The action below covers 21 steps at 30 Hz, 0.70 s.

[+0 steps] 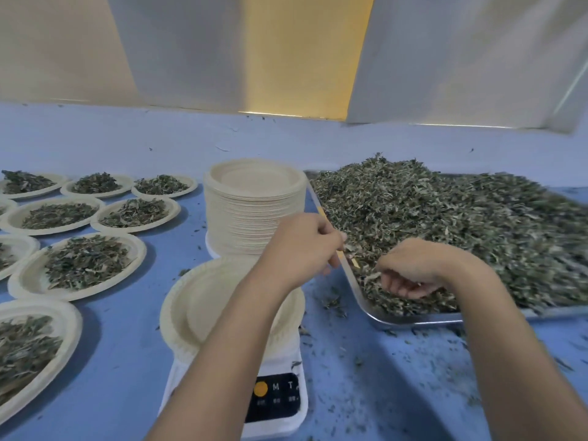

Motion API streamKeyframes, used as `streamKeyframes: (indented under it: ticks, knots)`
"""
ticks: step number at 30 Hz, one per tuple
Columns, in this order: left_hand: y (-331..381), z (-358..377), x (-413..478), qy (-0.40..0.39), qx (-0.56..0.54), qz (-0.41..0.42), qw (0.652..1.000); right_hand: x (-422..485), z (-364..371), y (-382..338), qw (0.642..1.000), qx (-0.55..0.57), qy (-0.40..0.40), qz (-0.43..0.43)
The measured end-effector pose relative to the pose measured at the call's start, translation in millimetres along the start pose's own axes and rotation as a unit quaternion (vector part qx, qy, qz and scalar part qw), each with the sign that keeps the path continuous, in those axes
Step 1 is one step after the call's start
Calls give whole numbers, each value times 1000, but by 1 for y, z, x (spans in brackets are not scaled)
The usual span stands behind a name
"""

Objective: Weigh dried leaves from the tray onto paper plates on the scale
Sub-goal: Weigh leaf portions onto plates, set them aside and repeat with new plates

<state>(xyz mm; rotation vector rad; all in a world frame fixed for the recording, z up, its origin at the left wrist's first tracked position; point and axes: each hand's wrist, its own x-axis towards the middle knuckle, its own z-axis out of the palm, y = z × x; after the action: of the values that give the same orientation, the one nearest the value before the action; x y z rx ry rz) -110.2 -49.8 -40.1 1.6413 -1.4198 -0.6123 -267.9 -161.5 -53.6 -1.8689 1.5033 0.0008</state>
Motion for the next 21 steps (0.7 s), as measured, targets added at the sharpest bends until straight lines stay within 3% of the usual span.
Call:
streamKeyframes:
  ticks: [4, 8, 15, 21]
  knots:
    - [5, 11, 5, 10, -12, 2, 1000, -4, -3, 5, 985, -146, -79, 50]
    - [6, 13, 7, 25, -18, 10, 999, 6, 8, 4, 977, -183, -96, 42]
    - [3, 8, 9, 48, -69, 1, 996, 50, 24, -11, 980, -164, 64, -98]
    - [0, 1, 12, 86, -127, -24, 988, 67, 26, -14, 965, -11, 197, -170]
